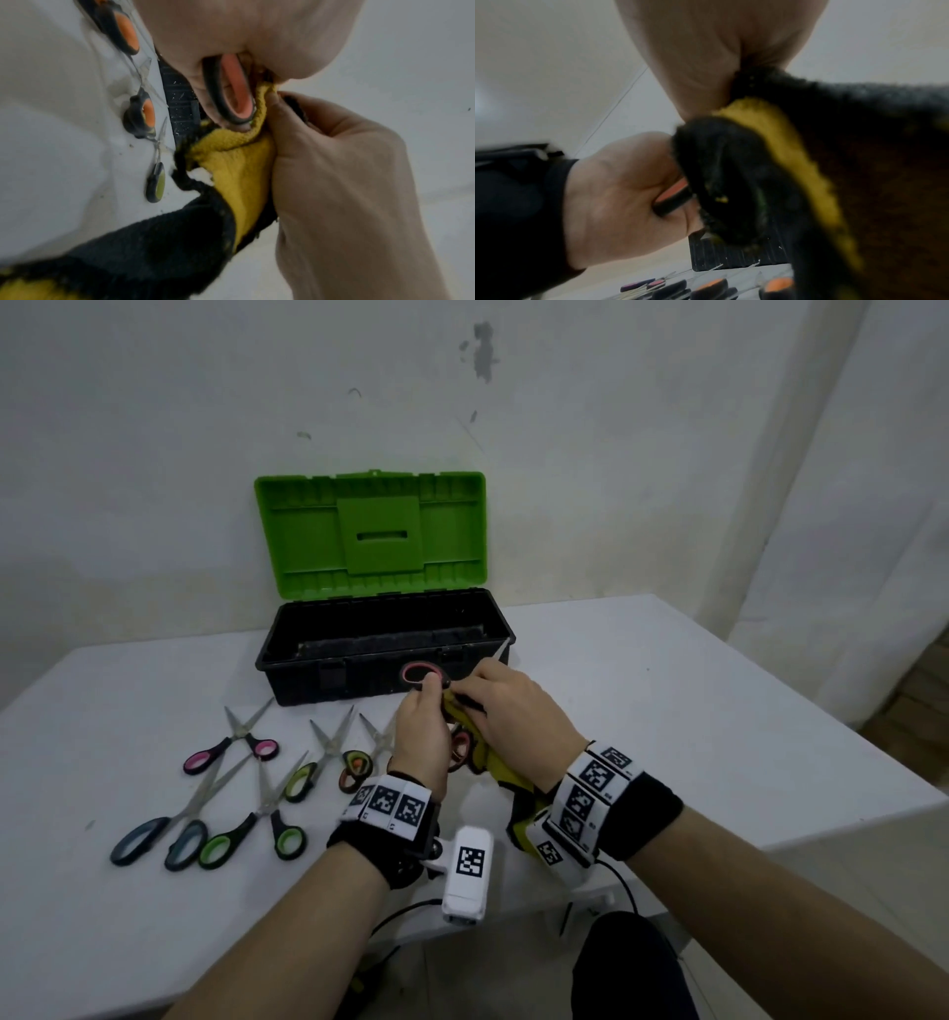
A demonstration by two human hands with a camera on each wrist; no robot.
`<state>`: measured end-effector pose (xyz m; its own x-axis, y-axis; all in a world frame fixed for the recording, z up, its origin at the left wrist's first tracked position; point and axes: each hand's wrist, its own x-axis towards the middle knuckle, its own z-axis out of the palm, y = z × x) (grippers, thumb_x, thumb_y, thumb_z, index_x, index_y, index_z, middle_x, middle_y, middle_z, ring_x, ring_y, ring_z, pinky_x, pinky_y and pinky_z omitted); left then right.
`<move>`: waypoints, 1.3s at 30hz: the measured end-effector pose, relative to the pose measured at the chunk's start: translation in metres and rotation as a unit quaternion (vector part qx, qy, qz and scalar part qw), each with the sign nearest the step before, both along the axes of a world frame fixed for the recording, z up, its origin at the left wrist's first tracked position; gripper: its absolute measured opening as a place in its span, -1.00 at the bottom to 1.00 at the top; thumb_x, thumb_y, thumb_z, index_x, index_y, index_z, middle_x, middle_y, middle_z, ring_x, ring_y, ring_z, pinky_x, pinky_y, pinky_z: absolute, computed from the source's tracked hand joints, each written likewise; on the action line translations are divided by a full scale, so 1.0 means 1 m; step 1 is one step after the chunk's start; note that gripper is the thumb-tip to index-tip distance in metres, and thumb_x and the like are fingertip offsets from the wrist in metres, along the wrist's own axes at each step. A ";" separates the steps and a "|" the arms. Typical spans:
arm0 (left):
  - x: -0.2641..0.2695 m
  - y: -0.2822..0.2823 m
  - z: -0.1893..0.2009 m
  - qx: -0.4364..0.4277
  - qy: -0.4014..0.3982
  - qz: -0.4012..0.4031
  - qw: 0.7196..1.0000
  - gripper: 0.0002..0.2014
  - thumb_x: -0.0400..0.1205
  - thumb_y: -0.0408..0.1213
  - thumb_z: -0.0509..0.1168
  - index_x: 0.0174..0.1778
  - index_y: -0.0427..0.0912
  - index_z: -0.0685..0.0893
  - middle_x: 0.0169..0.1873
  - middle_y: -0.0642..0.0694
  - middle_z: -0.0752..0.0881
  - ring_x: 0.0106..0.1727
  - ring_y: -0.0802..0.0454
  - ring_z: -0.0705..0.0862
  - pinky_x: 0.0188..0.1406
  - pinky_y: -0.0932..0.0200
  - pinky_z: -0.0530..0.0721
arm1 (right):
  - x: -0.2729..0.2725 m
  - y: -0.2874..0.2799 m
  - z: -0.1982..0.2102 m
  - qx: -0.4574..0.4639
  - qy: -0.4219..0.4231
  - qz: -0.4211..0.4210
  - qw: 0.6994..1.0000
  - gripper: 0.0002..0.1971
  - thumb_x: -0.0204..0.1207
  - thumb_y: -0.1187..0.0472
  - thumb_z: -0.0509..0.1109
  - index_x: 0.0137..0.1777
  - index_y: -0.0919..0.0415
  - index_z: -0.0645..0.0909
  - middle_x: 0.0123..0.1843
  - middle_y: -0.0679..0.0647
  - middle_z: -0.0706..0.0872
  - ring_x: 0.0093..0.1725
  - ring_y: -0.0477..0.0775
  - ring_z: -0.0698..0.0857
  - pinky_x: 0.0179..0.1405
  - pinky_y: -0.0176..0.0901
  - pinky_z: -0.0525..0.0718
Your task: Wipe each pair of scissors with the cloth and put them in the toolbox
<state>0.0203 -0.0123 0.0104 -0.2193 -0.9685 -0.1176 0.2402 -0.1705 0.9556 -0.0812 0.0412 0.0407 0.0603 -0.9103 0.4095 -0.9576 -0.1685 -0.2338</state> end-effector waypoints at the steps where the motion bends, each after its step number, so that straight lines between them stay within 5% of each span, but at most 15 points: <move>1: 0.000 -0.001 0.000 0.000 0.002 0.002 1.000 -0.55 0.65 0.16 0.16 0.18 -0.13 0.67 0.09 -0.29 0.77 0.13 -0.25 0.77 0.19 -0.35 0.72 | -0.001 0.002 0.000 0.002 0.010 0.003 1.000 -0.72 0.63 0.21 0.33 0.31 0.12 0.65 0.11 0.10 0.59 -0.06 0.19 0.68 -0.08 0.10 0.70; 7: -0.002 -0.001 -0.001 -0.013 -0.005 -0.018 1.000 -0.64 0.72 0.07 0.14 0.02 -0.14 0.68 0.06 -0.27 0.77 0.13 -0.21 0.77 0.22 -0.25 0.71 | 0.002 0.004 0.007 0.003 0.000 -0.009 1.000 -0.80 0.65 0.16 0.29 0.16 0.19 0.66 0.05 0.10 0.57 -0.07 0.19 0.65 -0.11 0.13 0.66; 12: 0.001 -0.004 -0.001 0.014 0.019 -0.036 0.999 -0.70 0.67 -0.10 0.19 -0.27 -0.18 0.69 -0.29 -0.18 0.69 -0.15 -0.15 0.66 -0.18 -0.01 0.62 | 0.005 0.005 0.003 -0.005 -0.031 -0.048 0.998 -0.78 0.64 0.10 0.30 0.10 0.22 0.67 -0.02 0.11 0.62 -0.06 0.19 0.63 -0.10 0.09 0.63; 19: -0.002 -0.001 -0.004 -0.007 0.011 -0.020 1.000 -0.61 0.74 0.08 0.08 0.07 -0.11 0.69 0.10 -0.28 0.77 0.14 -0.20 0.77 0.21 -0.26 0.73 | 0.010 0.004 0.002 -0.027 -0.058 -0.044 0.997 -0.79 0.63 0.12 0.32 0.06 0.24 0.70 -0.05 0.12 0.65 -0.08 0.19 0.64 -0.09 0.11 0.65; 23: -0.005 -0.008 -0.016 -0.019 -0.020 0.001 1.000 -0.53 0.48 0.34 0.12 -0.04 0.09 0.72 0.10 -0.19 0.76 0.17 -0.19 0.74 0.25 -0.36 0.67 | 0.008 0.005 0.004 -0.017 -0.054 -0.078 0.995 -0.80 0.61 0.08 0.32 -0.02 0.23 0.65 -0.09 0.10 0.64 -0.09 0.18 0.62 -0.13 0.07 0.63; 28: -0.007 0.005 -0.004 -0.029 0.012 -0.007 0.999 -0.55 0.79 0.12 0.02 0.14 -0.13 0.68 0.06 -0.26 0.78 0.11 -0.19 0.78 0.20 -0.32 0.72 | 0.017 0.003 0.008 -0.023 -0.069 -0.061 0.996 -0.83 0.58 0.15 0.35 -0.09 0.26 0.63 -0.14 0.12 0.64 -0.15 0.19 0.62 -0.19 0.04 0.59; 32: -0.002 0.003 -0.004 -0.045 -0.005 0.001 0.999 -0.48 0.58 0.37 0.09 0.07 0.03 0.69 0.10 -0.18 0.77 0.18 -0.16 0.75 0.28 -0.32 0.67 | 0.014 0.002 0.005 -0.011 -0.061 -0.093 0.994 -0.83 0.58 0.11 0.34 -0.17 0.18 0.52 -0.20 0.05 0.55 -0.13 0.18 0.58 -0.26 -0.04 0.46; 39: 0.000 -0.005 -0.010 -0.075 -0.056 -0.004 0.996 -0.43 0.42 0.48 0.04 0.00 0.16 0.69 0.06 -0.08 0.78 0.18 -0.10 0.74 0.31 -0.32 0.64 | 0.002 0.005 0.012 -0.020 -0.084 -0.048 0.995 -0.83 0.54 0.10 0.39 -0.06 0.18 0.73 -0.13 0.09 0.73 -0.11 0.09 0.65 -0.06 -0.05 0.62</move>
<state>0.0205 -0.0171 0.0003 -0.2203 -0.9754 0.0048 0.1293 -0.0243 0.9913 -0.0794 0.0461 0.0530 -0.0978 -0.8913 0.4428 -0.9178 -0.0913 -0.3864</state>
